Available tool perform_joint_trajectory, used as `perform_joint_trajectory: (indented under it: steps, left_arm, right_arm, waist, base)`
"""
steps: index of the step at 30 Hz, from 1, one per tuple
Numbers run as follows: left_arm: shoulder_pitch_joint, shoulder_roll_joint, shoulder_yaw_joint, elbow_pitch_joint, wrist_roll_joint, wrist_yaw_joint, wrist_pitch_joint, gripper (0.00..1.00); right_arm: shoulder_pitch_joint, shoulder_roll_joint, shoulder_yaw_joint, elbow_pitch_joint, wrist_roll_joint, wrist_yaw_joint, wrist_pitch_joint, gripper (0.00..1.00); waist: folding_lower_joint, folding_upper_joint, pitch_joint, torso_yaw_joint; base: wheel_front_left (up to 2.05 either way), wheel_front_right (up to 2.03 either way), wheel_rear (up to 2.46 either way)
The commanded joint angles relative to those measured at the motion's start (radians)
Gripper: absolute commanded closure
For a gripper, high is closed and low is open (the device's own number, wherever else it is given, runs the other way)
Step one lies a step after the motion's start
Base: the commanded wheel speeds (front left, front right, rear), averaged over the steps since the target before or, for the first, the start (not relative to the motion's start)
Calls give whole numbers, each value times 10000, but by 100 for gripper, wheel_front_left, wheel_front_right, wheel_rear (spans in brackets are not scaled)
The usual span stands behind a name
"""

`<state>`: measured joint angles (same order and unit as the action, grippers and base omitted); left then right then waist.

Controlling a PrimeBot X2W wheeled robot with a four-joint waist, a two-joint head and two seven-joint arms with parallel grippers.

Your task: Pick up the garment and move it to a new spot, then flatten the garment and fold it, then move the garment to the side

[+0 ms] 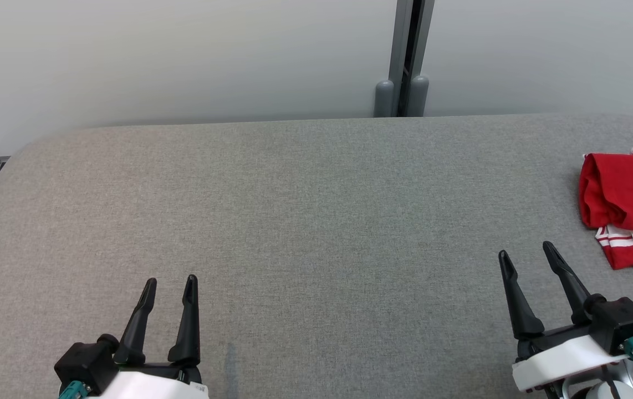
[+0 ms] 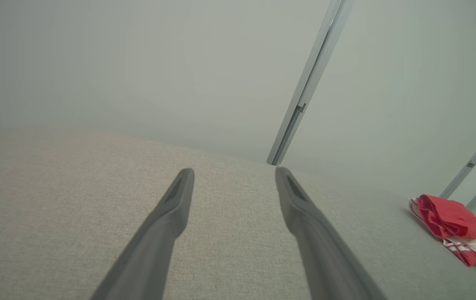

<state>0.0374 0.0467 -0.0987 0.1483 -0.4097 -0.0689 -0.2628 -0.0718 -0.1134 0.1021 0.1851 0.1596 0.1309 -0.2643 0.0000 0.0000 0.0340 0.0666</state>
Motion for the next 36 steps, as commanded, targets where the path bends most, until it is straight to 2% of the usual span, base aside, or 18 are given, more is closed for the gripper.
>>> perform_joint_trajectory:
  steps: [1, 31, 32, 36]
  left_arm:
    - [-79, 49, 51, -57, -72, -42, -2, 0]
    - [-74, 61, 102, 180, -503, -97, -1, 0]
    - [-1, 6, 56, 221, -447, -38, -2, 100]
    - [116, -46, 23, 546, -555, -50, 32, 100]
  right_arm:
    - [-44, -40, -54, -138, -84, -2, -3, 0]
    - [64, 46, -209, -292, -384, -3, -4, 0]
    - [24, 78, -177, -182, -364, 0, 0, 100]
    - [230, 180, -149, 134, -306, 0, 13, 100]
  waist:
    - [0, 0, -6, -23]
    - [0, 0, -101, -498]
    - [0, 0, -101, -500]
    - [0, 0, -107, -511]
  base:
    - [0, 0, 0]
    - [0, 0, 0]
    - [0, 0, 0]
    - [0, 0, 0]
